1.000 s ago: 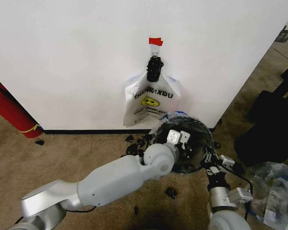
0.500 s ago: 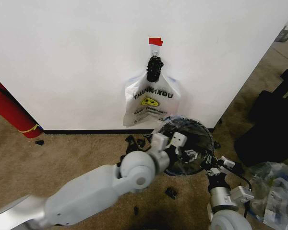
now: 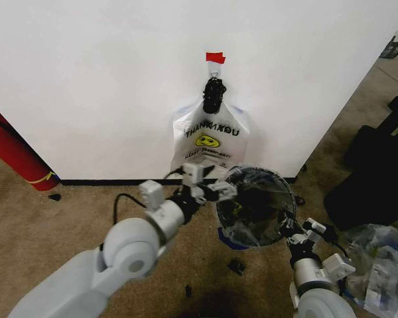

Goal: Pick up the garbage bag from the wall and place it over the trash bin.

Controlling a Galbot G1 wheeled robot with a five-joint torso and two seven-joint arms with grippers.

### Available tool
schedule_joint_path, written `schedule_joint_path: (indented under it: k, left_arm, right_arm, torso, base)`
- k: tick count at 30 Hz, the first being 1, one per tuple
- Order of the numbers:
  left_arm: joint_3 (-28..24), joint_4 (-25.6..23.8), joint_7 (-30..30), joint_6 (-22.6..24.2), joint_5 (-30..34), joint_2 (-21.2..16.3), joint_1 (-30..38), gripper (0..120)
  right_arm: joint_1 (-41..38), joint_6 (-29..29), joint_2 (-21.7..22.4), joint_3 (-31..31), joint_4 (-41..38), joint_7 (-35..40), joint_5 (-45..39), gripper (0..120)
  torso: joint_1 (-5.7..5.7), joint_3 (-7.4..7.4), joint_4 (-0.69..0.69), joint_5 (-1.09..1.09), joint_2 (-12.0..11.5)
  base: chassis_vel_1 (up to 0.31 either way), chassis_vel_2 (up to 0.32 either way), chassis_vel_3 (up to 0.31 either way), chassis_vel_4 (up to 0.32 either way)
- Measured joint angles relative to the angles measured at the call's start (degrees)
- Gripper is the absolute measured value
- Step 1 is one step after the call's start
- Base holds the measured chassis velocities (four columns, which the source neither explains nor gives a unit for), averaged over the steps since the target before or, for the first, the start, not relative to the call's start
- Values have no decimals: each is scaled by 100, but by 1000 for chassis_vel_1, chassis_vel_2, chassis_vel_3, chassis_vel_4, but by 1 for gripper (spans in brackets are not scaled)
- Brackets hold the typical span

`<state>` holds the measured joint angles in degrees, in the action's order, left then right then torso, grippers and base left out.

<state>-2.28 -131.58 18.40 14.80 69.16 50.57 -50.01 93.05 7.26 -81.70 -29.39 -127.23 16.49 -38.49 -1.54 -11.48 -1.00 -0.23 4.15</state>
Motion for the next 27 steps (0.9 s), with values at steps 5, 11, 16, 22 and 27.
schedule_joint_path:
  k: [5,11,16,22,27]
  left_arm:
    - [344,161,-443,12,432,-51,-497,99]
    - [296,392,-1060,24,89,88,-764,98]
    - [269,597,-1109,-5,10,163,-750,100]
    - [270,685,-1129,-36,-45,186,-829,92]
    - [258,791,-1067,-102,-44,226,-782,80]
  right_arm:
    - [25,252,52,-31,-131,135,-421,0]
    - [73,905,73,-183,-425,396,-1361,0]
    - [42,965,8,-184,-425,426,-1473,0]
    - [-16,946,-24,-179,-373,402,-1467,0]
    - [-49,923,-31,-172,-369,395,-1453,0]
  torso:
    - [0,0,1,0,0]
    - [0,0,1,-1,0]
    - [0,-1,0,1,0]
    - [0,-1,1,1,0]
    - [0,-1,1,1,0]
  base:
    - [0,0,0,0]
    - [0,0,0,0]
    - [0,0,0,0]
    - [0,0,0,0]
    - [0,0,0,0]
